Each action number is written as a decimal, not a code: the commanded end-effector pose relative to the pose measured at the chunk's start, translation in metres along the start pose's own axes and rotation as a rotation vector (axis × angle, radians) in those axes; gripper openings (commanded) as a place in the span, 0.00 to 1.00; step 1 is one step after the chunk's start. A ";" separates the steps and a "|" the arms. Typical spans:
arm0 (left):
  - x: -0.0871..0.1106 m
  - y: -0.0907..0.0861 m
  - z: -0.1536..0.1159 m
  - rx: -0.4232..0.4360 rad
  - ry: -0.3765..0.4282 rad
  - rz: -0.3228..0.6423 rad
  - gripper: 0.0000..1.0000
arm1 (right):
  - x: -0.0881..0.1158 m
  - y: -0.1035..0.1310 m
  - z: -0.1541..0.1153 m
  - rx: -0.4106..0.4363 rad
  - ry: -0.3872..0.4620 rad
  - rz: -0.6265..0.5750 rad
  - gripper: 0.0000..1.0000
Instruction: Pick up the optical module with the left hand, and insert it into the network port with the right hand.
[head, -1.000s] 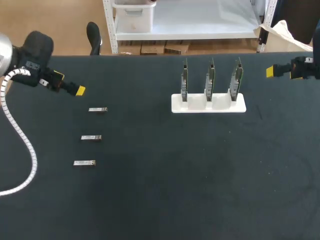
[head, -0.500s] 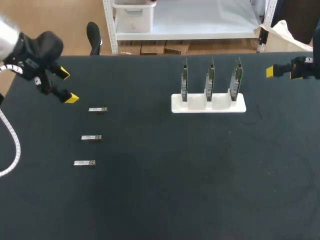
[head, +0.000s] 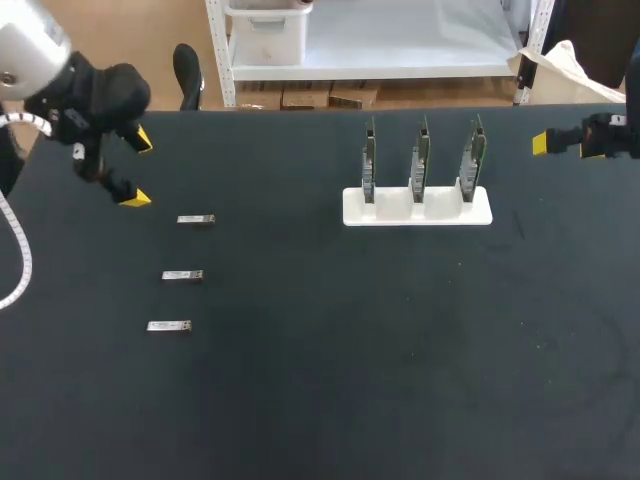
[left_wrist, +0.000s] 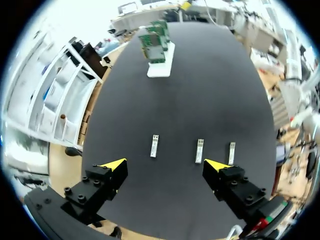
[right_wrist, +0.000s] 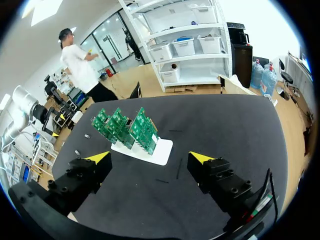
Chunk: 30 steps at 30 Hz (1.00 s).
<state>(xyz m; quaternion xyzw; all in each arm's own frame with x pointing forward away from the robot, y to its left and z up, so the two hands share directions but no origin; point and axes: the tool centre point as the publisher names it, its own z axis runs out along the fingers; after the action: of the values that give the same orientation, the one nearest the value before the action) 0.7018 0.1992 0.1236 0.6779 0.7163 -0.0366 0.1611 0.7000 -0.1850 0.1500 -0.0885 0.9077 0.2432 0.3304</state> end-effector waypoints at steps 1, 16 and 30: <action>-0.012 0.004 0.010 -0.044 0.302 0.289 1.00 | 0.000 0.000 0.000 0.000 0.000 0.000 1.00; -0.006 0.022 0.046 0.070 0.410 0.279 1.00 | 0.000 0.000 0.000 0.000 0.000 0.000 1.00; 0.010 0.037 0.070 0.175 0.321 0.064 1.00 | 0.000 0.000 0.000 0.000 0.000 0.000 1.00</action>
<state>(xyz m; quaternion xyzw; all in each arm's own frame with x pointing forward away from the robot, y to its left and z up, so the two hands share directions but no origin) 0.7426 0.1860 0.0664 0.7092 0.7035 0.0468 -0.0054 0.7000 -0.1851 0.1500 -0.0884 0.9077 0.2432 0.3304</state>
